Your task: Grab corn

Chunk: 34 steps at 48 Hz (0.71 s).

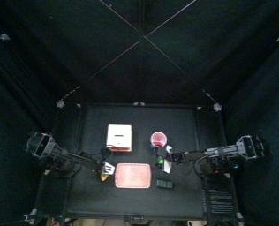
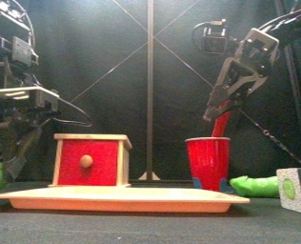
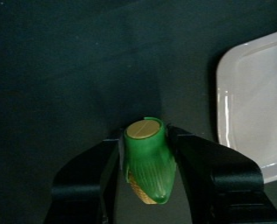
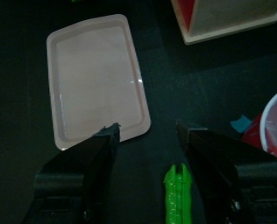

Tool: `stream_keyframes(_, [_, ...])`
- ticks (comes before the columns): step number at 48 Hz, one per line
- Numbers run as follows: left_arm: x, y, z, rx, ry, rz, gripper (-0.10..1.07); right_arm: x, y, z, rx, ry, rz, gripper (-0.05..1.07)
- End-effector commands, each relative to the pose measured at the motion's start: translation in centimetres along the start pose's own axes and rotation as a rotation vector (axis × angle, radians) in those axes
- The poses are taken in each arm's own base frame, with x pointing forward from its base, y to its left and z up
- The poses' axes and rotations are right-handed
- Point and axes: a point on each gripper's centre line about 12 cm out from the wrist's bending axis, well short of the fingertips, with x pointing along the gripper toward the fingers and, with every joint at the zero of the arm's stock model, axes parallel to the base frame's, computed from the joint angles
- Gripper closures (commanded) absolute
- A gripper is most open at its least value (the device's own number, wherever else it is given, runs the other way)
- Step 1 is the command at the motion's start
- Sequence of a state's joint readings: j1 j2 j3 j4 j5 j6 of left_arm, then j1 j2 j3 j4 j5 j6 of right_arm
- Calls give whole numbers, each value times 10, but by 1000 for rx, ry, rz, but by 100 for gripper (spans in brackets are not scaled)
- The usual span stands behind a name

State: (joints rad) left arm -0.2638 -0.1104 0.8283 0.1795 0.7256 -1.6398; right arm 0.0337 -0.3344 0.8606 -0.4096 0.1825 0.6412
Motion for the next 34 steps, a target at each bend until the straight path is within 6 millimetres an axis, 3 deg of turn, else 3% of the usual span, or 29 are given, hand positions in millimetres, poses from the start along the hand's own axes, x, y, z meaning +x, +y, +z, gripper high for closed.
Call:
stream_keyframes(1, [-17,-9,4,0,-8,-70,43,-4,2,7,-1,-28,11,15])
stream_keyframes(10, [-27,-9,5,6,-11,-105,43,-4,2,8,-1,-30,12,15])
stream_keyframes(34, [-22,-5,7,21,-27,-86,43,-4,2,7,-1,-27,11,15])
